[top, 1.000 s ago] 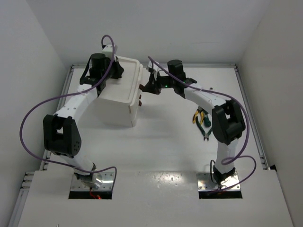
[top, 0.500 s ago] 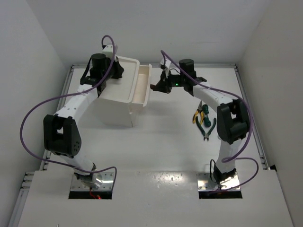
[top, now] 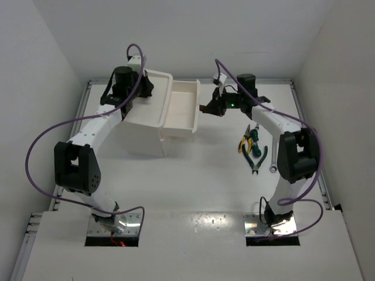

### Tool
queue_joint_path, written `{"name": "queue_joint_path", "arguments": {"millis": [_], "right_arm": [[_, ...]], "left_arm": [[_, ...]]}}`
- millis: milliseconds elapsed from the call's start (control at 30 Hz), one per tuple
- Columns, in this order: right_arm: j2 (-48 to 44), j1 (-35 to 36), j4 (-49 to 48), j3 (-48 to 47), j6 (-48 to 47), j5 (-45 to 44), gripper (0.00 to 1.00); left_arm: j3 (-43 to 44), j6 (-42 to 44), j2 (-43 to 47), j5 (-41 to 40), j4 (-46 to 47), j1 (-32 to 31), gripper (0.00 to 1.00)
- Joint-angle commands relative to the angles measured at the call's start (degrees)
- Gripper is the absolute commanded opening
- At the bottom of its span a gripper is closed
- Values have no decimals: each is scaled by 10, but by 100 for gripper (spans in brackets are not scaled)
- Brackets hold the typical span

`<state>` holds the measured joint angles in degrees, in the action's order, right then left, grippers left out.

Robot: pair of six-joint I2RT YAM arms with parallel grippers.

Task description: Sort the tools into containers

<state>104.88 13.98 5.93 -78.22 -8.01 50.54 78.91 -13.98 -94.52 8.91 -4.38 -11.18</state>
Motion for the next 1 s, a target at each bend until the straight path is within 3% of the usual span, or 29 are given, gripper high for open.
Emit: {"name": "queue_joint_path", "arguments": {"millis": [0,200,233,300,333,467,700,800,867,967], "right_arm": [[-46,-11,-7,13,-15,9,0],[-46,-18,15,19,-27,14,0],[-52,-18,15,24,-32,14,4],[-52,-18,26,25,-32,14,24],[-57,-18,31,25,-39,14,51],[-91,-23,-3,64,-12,-17,79],[-143,-71,-8,88,77,-103,83],[-155,-84,65,80,96,-201,86],[-126,-106,165,61,115,-251,86],[-150,-153,160,111,125,-260,86]], "left_arm": [[-54,7,-64,-5,-216,-15,0],[-54,7,-64,-10,-216,-20,0],[-54,7,-64,-10,-216,-20,0],[-54,7,-64,-10,-216,-20,0],[-54,7,-64,-10,-216,-20,0],[-54,12,-59,-15,-216,-26,0],[-59,12,-47,-21,-216,-32,0],[-64,12,-47,-21,-216,-32,0],[-69,12,-47,-21,-216,-32,0],[-75,7,-42,-28,-216,-32,0]]}}
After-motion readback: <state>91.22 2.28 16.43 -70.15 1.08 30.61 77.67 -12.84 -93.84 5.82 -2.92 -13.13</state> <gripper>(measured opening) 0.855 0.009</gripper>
